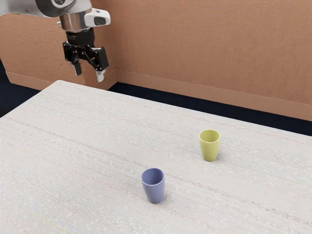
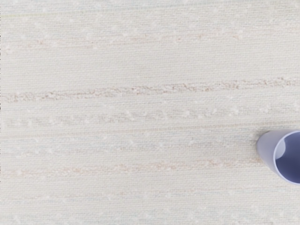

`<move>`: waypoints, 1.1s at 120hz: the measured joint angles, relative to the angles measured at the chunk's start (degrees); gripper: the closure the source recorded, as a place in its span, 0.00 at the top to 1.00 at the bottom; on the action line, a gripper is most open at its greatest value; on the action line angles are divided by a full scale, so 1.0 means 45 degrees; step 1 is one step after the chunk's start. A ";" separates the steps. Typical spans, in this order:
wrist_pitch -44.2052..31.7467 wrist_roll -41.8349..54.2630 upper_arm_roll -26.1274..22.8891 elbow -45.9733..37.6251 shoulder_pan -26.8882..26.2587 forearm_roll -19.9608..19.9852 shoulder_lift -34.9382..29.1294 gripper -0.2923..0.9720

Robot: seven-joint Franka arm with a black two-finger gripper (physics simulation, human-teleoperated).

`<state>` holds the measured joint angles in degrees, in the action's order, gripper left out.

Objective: Place the left cup onto the right cup

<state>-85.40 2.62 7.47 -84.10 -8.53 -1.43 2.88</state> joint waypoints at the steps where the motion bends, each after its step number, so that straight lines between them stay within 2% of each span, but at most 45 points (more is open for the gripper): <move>1: -0.0006 0.0001 0.0000 -0.0001 0.0000 -0.0003 -0.0001 0.77; 37: -0.0108 0.0039 -0.0126 0.0127 -0.0005 -0.0049 0.0242 0.77; 132: -0.1618 -0.0015 -0.0514 0.0120 -0.0037 -0.0007 0.2272 0.77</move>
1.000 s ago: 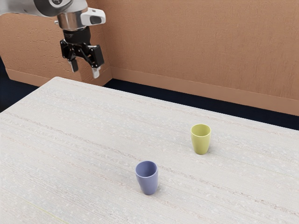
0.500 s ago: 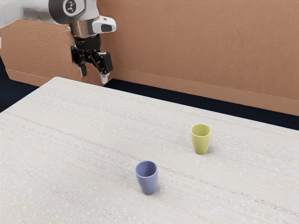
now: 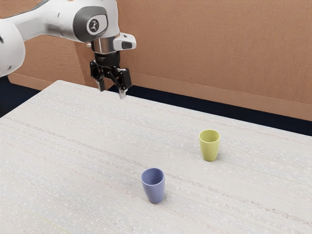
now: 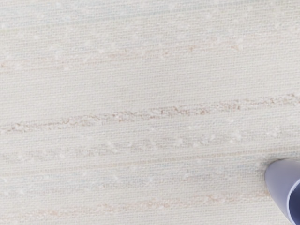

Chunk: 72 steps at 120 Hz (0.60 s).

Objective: Place the left cup onto the right cup

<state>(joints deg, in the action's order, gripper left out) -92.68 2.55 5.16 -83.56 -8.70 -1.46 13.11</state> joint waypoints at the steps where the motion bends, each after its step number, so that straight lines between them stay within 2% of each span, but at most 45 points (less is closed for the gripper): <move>1: -0.0016 -0.0001 -0.0002 0.0001 0.0000 0.0002 0.0021 0.77; 72: -0.0914 -0.0159 -0.0267 -0.0058 -0.0274 0.0279 0.0914 0.77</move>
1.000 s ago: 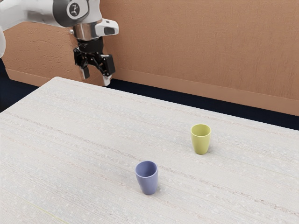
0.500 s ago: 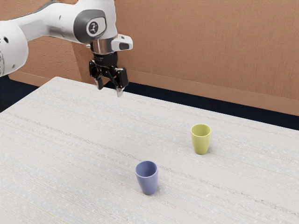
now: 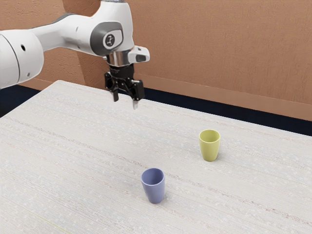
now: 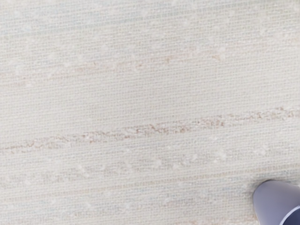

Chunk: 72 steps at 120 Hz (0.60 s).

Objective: Place the left cup onto the right cup

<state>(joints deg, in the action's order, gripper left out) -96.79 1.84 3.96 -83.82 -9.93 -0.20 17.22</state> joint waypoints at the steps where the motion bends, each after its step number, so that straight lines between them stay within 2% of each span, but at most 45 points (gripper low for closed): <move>1: -0.0016 -0.0005 0.0000 -0.0010 -0.0013 0.0004 -0.0004 0.77; 72: -0.2085 -0.0479 -0.0492 -0.3106 -0.0371 0.0064 -0.1035 0.77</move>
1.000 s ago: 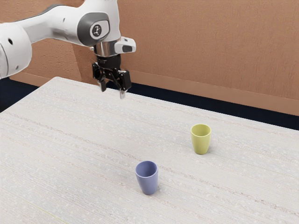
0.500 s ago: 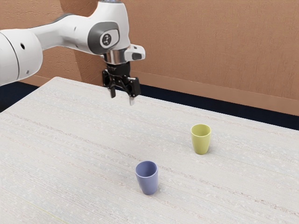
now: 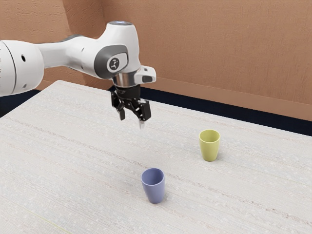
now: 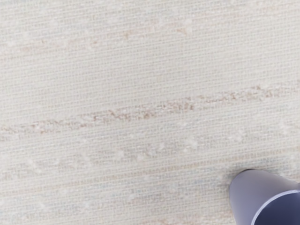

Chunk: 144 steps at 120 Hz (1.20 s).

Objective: Place the left cup onto the right cup

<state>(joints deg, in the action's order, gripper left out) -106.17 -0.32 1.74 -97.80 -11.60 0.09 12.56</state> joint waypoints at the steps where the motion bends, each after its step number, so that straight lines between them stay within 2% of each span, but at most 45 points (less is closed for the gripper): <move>1: -0.0023 -0.0009 -0.0008 -0.0021 -0.0005 0.0000 -0.0004 0.77; 49: -0.0517 -0.0566 -0.0075 -0.0629 -0.0537 0.0056 -0.0055 0.77; 73: -0.0571 -0.1147 -0.0122 -0.0992 -0.0597 0.0418 -0.0066 0.77; 106: -0.1268 -0.1953 -0.0239 -0.2195 -0.0648 0.0616 -0.0449 0.77; 144: -0.1790 -0.2529 -0.0340 -0.2322 -0.0767 0.0623 -0.0155 0.77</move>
<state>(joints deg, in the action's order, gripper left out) -114.23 -11.70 0.22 -108.25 -15.05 2.89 11.87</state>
